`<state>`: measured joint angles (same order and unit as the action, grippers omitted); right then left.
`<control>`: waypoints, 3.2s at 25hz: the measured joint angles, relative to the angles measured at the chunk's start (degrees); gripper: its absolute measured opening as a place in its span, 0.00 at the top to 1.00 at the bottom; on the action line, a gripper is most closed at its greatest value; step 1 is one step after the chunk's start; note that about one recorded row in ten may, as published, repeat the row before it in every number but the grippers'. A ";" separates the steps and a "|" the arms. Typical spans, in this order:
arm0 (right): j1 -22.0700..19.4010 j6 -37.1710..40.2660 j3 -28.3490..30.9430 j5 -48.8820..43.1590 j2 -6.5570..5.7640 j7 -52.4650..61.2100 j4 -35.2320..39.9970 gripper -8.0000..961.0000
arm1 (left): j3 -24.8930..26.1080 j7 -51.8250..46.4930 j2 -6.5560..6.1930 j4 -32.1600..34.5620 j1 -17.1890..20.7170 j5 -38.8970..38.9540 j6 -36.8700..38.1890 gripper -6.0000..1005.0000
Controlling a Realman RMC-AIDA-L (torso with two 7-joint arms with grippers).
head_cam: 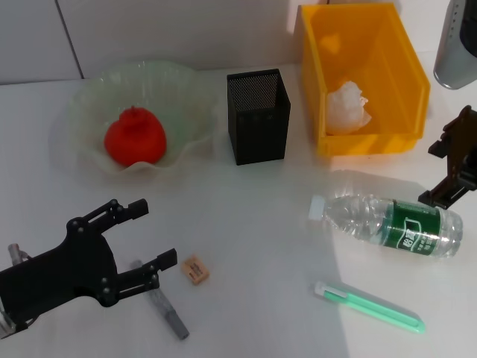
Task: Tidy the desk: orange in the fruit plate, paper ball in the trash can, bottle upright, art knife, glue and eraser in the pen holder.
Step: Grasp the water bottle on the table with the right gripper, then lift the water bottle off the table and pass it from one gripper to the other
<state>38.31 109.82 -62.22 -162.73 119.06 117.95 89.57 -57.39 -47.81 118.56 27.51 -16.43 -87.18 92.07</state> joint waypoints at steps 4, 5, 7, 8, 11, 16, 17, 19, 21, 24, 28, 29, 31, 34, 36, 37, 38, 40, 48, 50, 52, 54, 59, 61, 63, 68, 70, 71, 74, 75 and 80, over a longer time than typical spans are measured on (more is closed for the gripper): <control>-0.07 -2.03 -1.10 -0.09 0.09 0.36 -4.96 0.16 | 0.00 0.03 0.00 -0.42 -0.14 0.00 -0.38 0.20; -0.07 -2.78 -1.41 -0.13 0.09 0.44 -6.28 0.16 | 0.00 0.10 0.00 -0.72 -0.24 0.00 -0.42 0.20; -0.07 -3.96 -2.04 -0.18 0.10 0.49 -8.35 0.16 | 0.00 0.27 0.00 -1.33 -0.59 0.00 -0.54 0.20; -0.08 -4.42 -2.40 -0.22 0.11 0.51 -9.22 0.16 | 0.00 0.27 0.00 -1.43 -0.67 0.00 -0.59 0.20; -0.08 -5.95 -3.56 -0.72 0.12 1.25 -11.78 0.16 | 0.00 0.27 0.00 -1.47 -0.72 -0.01 -0.71 0.20; -0.31 -8.30 -6.06 -1.36 0.12 2.93 -14.00 0.16 | 0.00 0.27 0.00 -1.50 -0.80 -0.01 -1.02 0.20; -0.33 -8.79 -6.51 -1.47 0.14 3.20 -14.56 0.16 | 0.00 0.27 0.00 -1.50 -0.80 -0.01 -1.02 0.20; -0.35 -9.82 -7.22 -1.48 0.18 3.55 -15.73 0.16 | 0.00 0.27 0.00 -1.50 -0.88 -0.01 -1.20 0.20; -0.35 -10.99 -7.67 -1.48 0.20 3.79 -17.07 0.16 | 0.00 0.26 -0.04 -1.50 -0.88 -0.01 -1.22 0.20; -0.20 -12.86 -7.92 -1.31 0.20 4.33 -19.35 0.16 | 0.00 0.26 -0.10 -1.50 -0.88 -0.01 -1.28 0.20; -0.03 -14.48 -8.09 -1.07 0.29 4.53 -21.39 0.16 | 0.00 0.26 -0.10 -1.50 -0.89 -0.01 -1.39 0.21; -0.04 -14.84 -8.27 -1.04 0.34 4.60 -21.62 0.16 | 0.00 0.26 -0.11 -1.50 -0.89 -0.01 -1.42 0.21; -0.17 -15.29 -8.61 -0.99 0.41 4.82 -21.86 0.16 | 0.00 0.26 -0.14 -1.50 -0.89 -0.01 -1.42 0.21; -0.30 -15.66 -8.80 -0.95 0.46 5.09 -22.31 0.16 | 0.00 0.26 -0.19 -1.50 -0.95 -0.06 -1.42 0.21; -0.31 -15.93 -8.83 -0.93 0.46 5.48 -22.49 0.16 | 0.00 0.29 -0.19 -1.50 -1.08 -0.17 -1.42 0.21; -0.31 -16.03 -8.85 -0.93 0.47 5.65 -22.51 0.17 | 0.00 0.29 -0.19 -1.50 -1.09 -0.17 -1.42 0.21; -0.32 -16.12 -8.89 -0.92 0.47 5.76 -22.53 0.17 | 0.00 0.30 -0.19 -1.49 -1.13 -0.17 -1.42 0.21; -0.33 -16.40 -9.02 -0.87 0.47 5.80 -22.66 0.17 | 0.00 0.32 -0.18 -1.49 -1.14 -0.17 -1.42 0.21; -0.05 -18.23 -9.23 -0.40 0.43 5.85 -25.23 0.18 | 0.00 0.39 -0.08 -1.49 -1.15 -0.08 -1.41 0.21; -0.17 -18.27 -9.26 -0.07 0.41 5.86 -24.90 0.18 | 0.00 0.40 -0.09 -1.49 -1.15 -0.04 -1.40 0.21; -0.26 -18.28 -9.30 0.25 0.34 5.87 -24.77 0.18 | 0.00 0.40 -0.09 -1.49 -1.15 -0.04 -1.40 0.21; -0.16 -18.42 -9.30 0.31 0.31 5.86 -25.35 0.18 | 0.00 0.42 -0.09 -1.49 -1.15 0.00 -1.37 0.21; -0.11 -18.15 -9.37 0.93 0.30 5.63 -25.58 0.19 | 0.00 0.44 -0.09 -1.50 -1.15 -0.13 -1.37 0.22; -0.61 -17.45 -9.43 2.21 0.31 5.55 -24.39 0.19 | 0.00 0.44 -0.11 -1.50 -1.15 -0.15 -1.36 0.22; -1.29 -17.03 -9.45 3.31 0.28 5.45 -22.91 0.19 | 0.00 0.44 -0.16 -1.50 -1.13 -0.15 -1.32 0.22; -4.08 -16.64 -9.34 6.66 0.28 3.90 -18.27 0.19 | 0.03 0.44 -0.16 -1.49 -0.94 -0.06 -1.15 0.22; -5.24 -16.46 -8.82 8.78 0.18 2.97 -16.73 0.19 | 0.03 0.44 -0.16 -1.49 -0.94 -0.06 -1.15 0.22; -5.80 -16.46 -8.42 9.88 0.13 2.50 -16.13 0.19 | 0.15 0.44 -0.13 -1.49 -0.85 0.00 -0.99 0.22; -7.55 -16.45 -6.47 13.18 0.08 0.48 -14.84 0.19 | 0.76 0.44 -0.02 -1.50 -0.71 0.54 -0.76 0.22; -8.00 -16.45 -5.56 14.37 0.07 -0.35 -14.71 0.19 | 0.76 0.44 -0.02 -1.50 -0.71 0.54 -0.76 0.22; -10.21 -16.16 -1.52 21.05 0.05 -4.53 -14.59 0.20 | 0.79 1.18 0.08 -1.96 -0.56 3.08 -0.09 0.22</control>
<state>28.10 93.65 -63.74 -141.68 119.11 113.42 74.98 -56.60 -46.63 118.64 25.55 -16.99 -84.10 91.99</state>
